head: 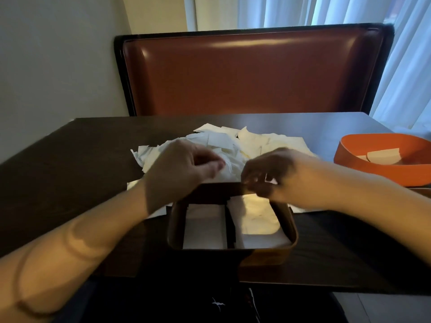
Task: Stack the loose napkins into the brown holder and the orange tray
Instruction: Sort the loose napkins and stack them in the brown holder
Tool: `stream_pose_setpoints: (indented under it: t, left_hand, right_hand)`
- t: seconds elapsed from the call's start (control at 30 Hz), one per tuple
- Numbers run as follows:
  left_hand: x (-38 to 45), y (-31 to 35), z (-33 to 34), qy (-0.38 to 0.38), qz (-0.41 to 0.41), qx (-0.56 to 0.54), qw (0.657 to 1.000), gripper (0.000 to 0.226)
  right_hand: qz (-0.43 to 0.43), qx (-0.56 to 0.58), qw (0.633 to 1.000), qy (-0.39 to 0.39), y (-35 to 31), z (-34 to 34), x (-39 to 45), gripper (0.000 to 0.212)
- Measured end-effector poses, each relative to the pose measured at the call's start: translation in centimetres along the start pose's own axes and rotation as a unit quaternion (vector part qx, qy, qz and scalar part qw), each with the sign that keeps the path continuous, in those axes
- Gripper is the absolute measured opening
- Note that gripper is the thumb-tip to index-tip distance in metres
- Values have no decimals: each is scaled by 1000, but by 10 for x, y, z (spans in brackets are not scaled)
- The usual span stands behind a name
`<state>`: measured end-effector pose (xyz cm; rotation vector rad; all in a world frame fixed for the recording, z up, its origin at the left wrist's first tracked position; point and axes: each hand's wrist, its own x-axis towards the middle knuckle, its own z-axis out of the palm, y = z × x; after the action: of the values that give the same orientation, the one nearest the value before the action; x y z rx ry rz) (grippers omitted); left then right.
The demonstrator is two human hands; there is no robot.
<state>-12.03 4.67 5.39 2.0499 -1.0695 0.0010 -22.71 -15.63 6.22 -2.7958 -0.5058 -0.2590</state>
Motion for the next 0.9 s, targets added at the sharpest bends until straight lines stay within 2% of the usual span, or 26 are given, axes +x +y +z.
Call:
stream_pose_setpoints:
  t: [0.17, 0.27, 0.37, 0.47, 0.57, 0.63, 0.73, 0.8, 0.9]
  left_hand:
    - [36, -33, -21, 126, -11, -83, 988, 11]
    - [61, -60, -13, 180, -18, -76, 981, 15]
    - [82, -92, 1, 175, 9, 2, 984, 19]
    - [90, -115, 7, 125, 43, 126, 983, 29]
    - [90, -126, 7, 49, 38, 191, 980, 47]
    - [86, -133, 8, 27, 31, 185, 982, 53]
    - [84, -138, 10, 23, 23, 119, 992, 47]
    - [85, -138, 13, 52, 26, 90, 994, 36]
    - [86, -138, 20, 122, 36, 65, 990, 22]
  right_hand:
    - [75, 61, 991, 93, 33, -8, 29, 20]
    - [117, 76, 980, 144, 61, 9, 55, 13]
    - [130, 102, 969, 184, 77, 34, 85, 11]
    - [137, 137, 960, 200, 89, 57, 109, 11]
    - [133, 132, 968, 167, 96, 71, 117, 29]
    - [147, 169, 962, 159, 97, 78, 115, 35]
    - [158, 142, 957, 197, 102, 84, 114, 23]
    - [152, 83, 961, 214, 102, 85, 115, 14]
    - [171, 76, 952, 241, 99, 85, 115, 15]
